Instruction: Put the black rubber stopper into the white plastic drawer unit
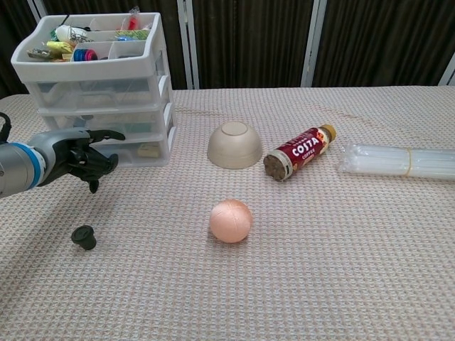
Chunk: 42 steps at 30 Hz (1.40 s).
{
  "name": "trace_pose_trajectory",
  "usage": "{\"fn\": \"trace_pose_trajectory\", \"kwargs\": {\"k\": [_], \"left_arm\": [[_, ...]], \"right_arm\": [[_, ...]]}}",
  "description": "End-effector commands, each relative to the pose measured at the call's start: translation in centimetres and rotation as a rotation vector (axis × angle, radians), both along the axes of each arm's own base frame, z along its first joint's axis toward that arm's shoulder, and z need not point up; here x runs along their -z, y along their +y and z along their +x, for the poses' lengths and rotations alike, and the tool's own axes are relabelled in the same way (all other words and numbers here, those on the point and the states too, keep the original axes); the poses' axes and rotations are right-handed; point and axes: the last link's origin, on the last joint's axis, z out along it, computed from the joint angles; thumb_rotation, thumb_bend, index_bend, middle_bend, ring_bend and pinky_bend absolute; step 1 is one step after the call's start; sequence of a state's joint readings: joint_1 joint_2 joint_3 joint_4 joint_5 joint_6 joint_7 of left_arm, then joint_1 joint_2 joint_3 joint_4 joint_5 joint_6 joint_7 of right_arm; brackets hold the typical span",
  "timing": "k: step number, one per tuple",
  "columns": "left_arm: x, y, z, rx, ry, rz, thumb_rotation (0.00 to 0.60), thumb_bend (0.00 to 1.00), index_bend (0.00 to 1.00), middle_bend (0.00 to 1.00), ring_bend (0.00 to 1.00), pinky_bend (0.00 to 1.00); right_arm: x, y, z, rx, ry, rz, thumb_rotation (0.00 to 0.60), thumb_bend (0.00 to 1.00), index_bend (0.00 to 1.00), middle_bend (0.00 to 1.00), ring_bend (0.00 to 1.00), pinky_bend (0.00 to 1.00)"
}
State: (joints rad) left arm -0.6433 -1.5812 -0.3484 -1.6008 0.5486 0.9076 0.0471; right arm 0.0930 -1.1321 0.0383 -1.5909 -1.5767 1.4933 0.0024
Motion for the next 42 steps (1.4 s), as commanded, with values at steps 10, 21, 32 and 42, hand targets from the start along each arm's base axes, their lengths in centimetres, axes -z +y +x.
{"fn": "trace_pose_trajectory", "kwargs": {"k": [10,21,32,42], "left_arm": [[0.6,0.8,0.2,0.013,0.01,0.026,0.6,0.68,0.21,0.91,0.87,0.65],[0.5,-1.1,0.4,0.039,-0.023,-0.002,0.6,0.68,0.25,0.91,0.87,0.65],[0.1,-4.0,0.0,0.066,-0.042,-0.029,0.6,0.68,0.26,0.91,0.87,0.65],[-0.9,-7.0,-1.4,0.212,0.076,-0.042,0.6,0.68,0.27,0.9,0.86,0.65]], "right_arm": [[-0.1,0.0,-0.1,0.011,0.002,0.001,0.6,0.06,0.06,0.0,0.0,0.0],[-0.1,0.0,-0.1,0.01,0.002,-0.003,0.6,0.06,0.06,0.0,0.0,0.0],[-0.2,0.0,-0.1,0.01,0.0,-0.006,0.6,0.06,0.06,0.0,0.0,0.0],[-0.2,0.0,0.0,0.01,0.001,-0.007,0.6,0.06,0.06,0.0,0.0,0.0]]}}
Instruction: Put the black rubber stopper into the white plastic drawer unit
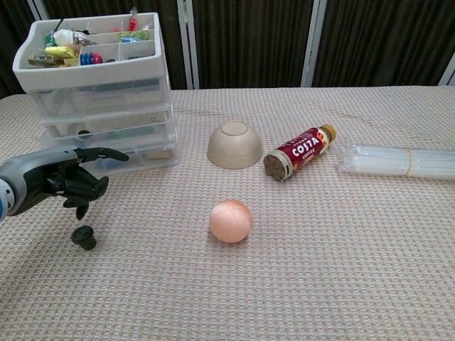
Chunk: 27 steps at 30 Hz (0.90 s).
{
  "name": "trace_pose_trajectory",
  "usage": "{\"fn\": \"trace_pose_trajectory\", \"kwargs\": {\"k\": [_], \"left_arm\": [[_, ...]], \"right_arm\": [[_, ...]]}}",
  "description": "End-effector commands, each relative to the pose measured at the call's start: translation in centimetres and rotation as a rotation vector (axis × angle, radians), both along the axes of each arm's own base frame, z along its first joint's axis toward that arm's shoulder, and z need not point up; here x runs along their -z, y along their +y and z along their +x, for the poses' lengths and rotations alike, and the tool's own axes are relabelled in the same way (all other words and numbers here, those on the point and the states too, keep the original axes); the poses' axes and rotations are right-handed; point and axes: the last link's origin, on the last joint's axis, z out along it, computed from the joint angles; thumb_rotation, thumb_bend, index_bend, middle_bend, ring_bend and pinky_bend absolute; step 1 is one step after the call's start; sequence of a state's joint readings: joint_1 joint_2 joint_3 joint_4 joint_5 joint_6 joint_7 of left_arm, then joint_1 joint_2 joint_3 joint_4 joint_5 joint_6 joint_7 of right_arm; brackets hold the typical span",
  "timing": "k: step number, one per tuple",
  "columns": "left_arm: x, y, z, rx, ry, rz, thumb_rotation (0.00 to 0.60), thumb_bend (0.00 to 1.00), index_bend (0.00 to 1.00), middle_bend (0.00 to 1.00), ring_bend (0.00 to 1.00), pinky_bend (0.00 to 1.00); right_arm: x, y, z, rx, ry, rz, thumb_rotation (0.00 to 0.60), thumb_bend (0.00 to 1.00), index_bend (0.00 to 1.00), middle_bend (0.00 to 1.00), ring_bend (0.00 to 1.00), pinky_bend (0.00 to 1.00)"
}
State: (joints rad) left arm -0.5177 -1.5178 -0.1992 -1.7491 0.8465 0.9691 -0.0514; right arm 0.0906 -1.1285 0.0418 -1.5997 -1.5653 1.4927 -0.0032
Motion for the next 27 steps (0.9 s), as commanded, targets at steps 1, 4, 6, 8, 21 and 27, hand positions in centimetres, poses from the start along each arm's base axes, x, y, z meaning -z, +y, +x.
{"fn": "trace_pose_trajectory", "kwargs": {"k": [1,4,6,8,21,27], "left_arm": [[-0.7,-1.6,-0.9,0.124,0.112,0.005,0.6,0.68,0.27,0.9,0.86,0.65],[-1.4,-2.1,-1.1,0.246,0.209,0.052,0.6,0.68,0.25,0.9,0.86,0.65],[-2.1,-2.2,-1.0,0.318,0.27,0.109,0.6,0.68,0.22,0.9,0.86,0.65],[-2.7,-2.2,-0.9,0.374,0.331,0.144,0.6,0.68,0.18,0.9,0.86,0.65],[-5.6,0.1,-0.4,0.458,0.636,0.252,0.6,0.68,0.16,0.91,0.87,0.65],[-6.4,1.4,-0.8,0.419,0.743,0.245,0.6,0.68,0.16,0.91,0.87,0.65]], "right_arm": [[0.0,0.0,0.0,-0.003,0.003,-0.002,0.6,0.06,0.06,0.0,0.0,0.0],[0.0,0.0,0.0,-0.004,0.003,-0.004,0.6,0.06,0.06,0.0,0.0,0.0],[0.0,0.0,0.0,-0.002,0.003,-0.005,0.6,0.06,0.06,0.0,0.0,0.0],[0.0,0.0,0.1,-0.002,0.003,-0.004,0.6,0.06,0.06,0.0,0.0,0.0],[0.0,0.1,0.1,-0.004,0.006,-0.005,0.6,0.06,0.06,0.0,0.0,0.0],[0.0,0.1,0.1,-0.004,0.006,-0.003,0.6,0.06,0.06,0.0,0.0,0.0]]}}
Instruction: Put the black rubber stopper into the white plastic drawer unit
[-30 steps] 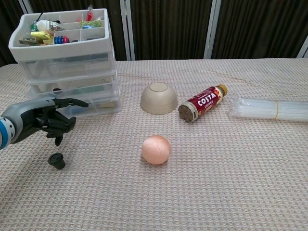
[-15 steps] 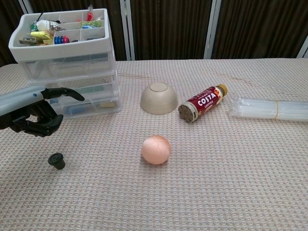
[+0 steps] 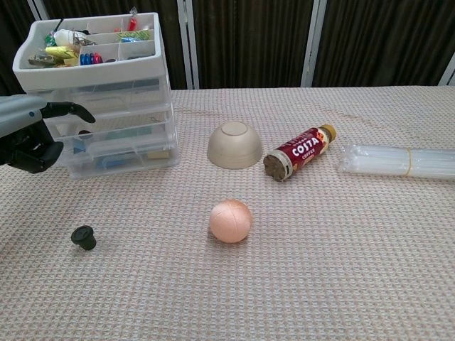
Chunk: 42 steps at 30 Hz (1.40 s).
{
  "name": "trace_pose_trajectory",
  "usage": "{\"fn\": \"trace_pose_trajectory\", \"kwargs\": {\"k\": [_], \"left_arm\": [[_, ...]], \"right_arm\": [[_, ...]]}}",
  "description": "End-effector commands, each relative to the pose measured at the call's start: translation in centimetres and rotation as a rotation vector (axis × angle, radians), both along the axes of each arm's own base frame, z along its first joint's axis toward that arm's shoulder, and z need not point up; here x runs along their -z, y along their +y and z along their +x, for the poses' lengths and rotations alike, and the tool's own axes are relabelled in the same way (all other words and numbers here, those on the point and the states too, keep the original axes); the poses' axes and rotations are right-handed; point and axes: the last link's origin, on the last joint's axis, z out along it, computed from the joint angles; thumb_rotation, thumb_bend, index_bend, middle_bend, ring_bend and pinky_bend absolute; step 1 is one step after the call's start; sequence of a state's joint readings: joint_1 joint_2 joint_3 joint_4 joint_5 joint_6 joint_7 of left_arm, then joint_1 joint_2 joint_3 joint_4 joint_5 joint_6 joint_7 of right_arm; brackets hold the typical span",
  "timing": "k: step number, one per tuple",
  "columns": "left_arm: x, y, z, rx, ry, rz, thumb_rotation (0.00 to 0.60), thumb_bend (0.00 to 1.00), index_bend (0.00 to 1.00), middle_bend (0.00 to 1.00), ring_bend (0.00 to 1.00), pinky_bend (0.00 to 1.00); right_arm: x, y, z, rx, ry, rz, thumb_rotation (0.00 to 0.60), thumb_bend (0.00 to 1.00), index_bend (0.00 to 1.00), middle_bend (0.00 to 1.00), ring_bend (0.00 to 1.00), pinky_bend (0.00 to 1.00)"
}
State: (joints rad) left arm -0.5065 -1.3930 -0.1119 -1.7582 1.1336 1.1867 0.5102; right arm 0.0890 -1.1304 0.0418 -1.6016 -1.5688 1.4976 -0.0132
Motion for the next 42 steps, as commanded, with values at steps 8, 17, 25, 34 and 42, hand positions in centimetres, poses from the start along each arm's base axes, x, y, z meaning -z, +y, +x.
{"fn": "trace_pose_trajectory", "kwargs": {"k": [8,17,25,34,42], "left_arm": [[-0.8,1.7,-1.1,-0.094,0.069,0.029,0.6,0.68,0.18,0.91,0.87,0.65],[0.0,1.6,-1.7,-0.171,0.049,-0.028,0.6,0.68,0.25,0.91,0.87,0.65],[0.1,0.6,-1.1,-0.171,-0.008,-0.054,0.6,0.69,0.34,0.91,0.87,0.65],[-0.3,-1.3,-1.0,-0.154,-0.039,-0.085,0.6,0.69,0.34,0.91,0.87,0.65],[-0.2,-2.6,-0.7,-0.113,-0.041,-0.11,0.6,0.69,0.32,0.9,0.86,0.65]], "right_arm": [[0.0,0.0,0.0,0.003,0.0,0.0,0.6,0.06,0.06,0.0,0.0,0.0],[0.0,0.0,0.0,0.004,-0.001,-0.001,0.6,0.06,0.06,0.0,0.0,0.0],[-0.1,0.0,0.0,0.003,-0.002,-0.003,0.6,0.06,0.06,0.0,0.0,0.0],[-0.1,0.0,0.1,0.001,-0.006,-0.004,0.6,0.06,0.06,0.0,0.0,0.0],[-0.1,0.0,0.1,0.003,-0.005,-0.005,0.6,0.06,0.06,0.0,0.0,0.0]]}}
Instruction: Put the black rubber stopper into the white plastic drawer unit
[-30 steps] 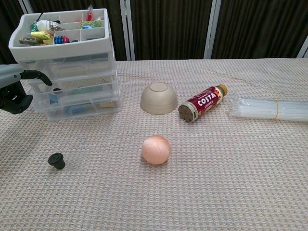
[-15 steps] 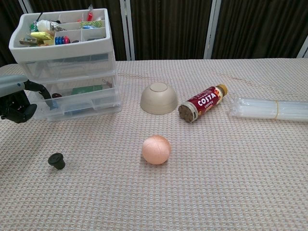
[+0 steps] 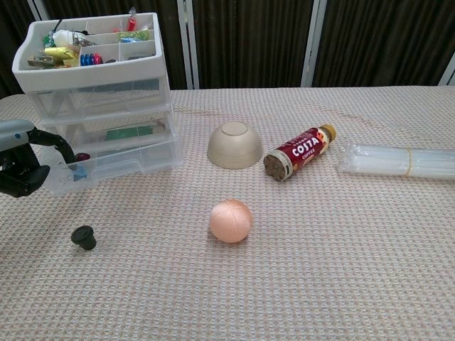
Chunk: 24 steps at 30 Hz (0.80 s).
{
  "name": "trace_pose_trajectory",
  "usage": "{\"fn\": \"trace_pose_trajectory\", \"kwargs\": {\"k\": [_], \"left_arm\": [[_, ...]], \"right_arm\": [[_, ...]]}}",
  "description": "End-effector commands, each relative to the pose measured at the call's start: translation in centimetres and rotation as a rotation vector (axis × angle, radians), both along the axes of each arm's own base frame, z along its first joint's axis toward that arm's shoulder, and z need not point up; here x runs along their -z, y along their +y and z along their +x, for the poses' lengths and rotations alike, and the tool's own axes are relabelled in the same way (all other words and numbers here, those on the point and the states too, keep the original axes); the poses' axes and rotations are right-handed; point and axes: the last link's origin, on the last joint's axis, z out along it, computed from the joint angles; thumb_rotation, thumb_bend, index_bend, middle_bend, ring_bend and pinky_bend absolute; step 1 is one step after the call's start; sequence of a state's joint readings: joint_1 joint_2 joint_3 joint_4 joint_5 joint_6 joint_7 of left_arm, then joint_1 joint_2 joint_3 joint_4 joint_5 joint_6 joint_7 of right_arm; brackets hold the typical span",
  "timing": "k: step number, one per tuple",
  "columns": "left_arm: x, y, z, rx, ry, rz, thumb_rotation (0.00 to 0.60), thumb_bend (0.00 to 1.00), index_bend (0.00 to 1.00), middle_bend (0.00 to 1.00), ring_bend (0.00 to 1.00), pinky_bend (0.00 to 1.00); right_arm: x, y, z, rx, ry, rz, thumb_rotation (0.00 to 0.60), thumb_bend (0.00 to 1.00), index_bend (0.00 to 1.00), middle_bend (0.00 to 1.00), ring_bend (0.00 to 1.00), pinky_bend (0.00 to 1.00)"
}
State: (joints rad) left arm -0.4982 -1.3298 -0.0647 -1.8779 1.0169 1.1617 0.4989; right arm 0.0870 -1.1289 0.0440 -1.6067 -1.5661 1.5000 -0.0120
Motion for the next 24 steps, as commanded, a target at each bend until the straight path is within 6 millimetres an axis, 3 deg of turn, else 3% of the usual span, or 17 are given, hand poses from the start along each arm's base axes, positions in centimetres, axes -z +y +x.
{"fn": "trace_pose_trajectory", "kwargs": {"k": [1,3,8,12,19,24], "left_arm": [[0.0,-0.6,0.1,0.021,0.002,-0.007,0.6,0.68,0.3,0.89,0.85,0.64],[-0.2,-0.7,0.2,0.044,0.013,0.0,0.6,0.65,0.24,0.87,0.83,0.62],[-0.6,-0.8,0.5,0.115,0.036,0.042,0.6,0.4,0.17,0.67,0.65,0.49],[-1.2,-1.3,0.7,0.277,0.092,0.127,0.6,0.33,0.16,0.56,0.56,0.45],[-1.1,-3.5,0.3,0.397,0.11,0.12,0.6,0.33,0.16,0.55,0.56,0.44],[-0.4,-4.8,-0.5,0.406,0.154,0.031,0.6,0.33,0.22,0.7,0.67,0.49]], "right_arm": [[0.0,0.0,0.0,0.001,0.0,0.0,0.6,0.06,0.06,0.0,0.0,0.0],[0.0,0.0,0.0,0.0,0.0,0.0,0.6,0.06,0.06,0.0,0.0,0.0],[0.0,0.0,0.0,0.001,0.001,-0.002,0.6,0.06,0.06,0.0,0.0,0.0],[0.0,0.0,0.0,0.002,0.002,-0.004,0.6,0.06,0.06,0.0,0.0,0.0],[0.0,0.0,0.0,0.005,0.002,-0.006,0.6,0.06,0.06,0.0,0.0,0.0],[0.0,0.0,0.0,0.005,0.002,-0.01,0.6,0.06,0.06,0.0,0.0,0.0]]}}
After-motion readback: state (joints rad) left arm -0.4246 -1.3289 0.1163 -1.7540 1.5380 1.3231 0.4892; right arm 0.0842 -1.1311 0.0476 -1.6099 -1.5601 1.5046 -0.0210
